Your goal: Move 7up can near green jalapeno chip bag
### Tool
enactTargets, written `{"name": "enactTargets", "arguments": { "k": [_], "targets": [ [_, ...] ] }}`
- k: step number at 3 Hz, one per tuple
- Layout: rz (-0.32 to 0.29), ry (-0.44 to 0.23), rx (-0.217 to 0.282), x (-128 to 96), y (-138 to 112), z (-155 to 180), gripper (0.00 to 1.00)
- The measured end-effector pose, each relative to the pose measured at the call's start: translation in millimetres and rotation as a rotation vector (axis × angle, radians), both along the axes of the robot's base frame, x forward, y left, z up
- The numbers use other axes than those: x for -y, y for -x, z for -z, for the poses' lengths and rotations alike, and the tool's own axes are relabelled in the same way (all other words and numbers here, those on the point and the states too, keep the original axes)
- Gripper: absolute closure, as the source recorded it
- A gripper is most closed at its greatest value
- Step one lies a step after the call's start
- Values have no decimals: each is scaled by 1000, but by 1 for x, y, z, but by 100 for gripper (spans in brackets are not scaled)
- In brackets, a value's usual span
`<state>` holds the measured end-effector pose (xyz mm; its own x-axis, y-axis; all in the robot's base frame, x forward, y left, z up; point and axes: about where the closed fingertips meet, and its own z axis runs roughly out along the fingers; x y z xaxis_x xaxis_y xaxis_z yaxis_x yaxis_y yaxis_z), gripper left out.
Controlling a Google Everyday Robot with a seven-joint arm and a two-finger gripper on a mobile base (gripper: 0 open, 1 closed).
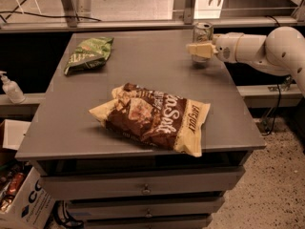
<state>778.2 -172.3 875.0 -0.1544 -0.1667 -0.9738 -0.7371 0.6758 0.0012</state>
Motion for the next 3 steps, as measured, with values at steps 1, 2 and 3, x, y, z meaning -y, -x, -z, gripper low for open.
{"name": "enactTargets", "arguments": {
  "k": [1,2,3],
  "targets": [
    [-61,-25,13,-27,2,-21,87],
    [-165,-38,28,-80,13,-36,100],
    [-255,-38,41,-135,30,-41,100]
  ]
}}
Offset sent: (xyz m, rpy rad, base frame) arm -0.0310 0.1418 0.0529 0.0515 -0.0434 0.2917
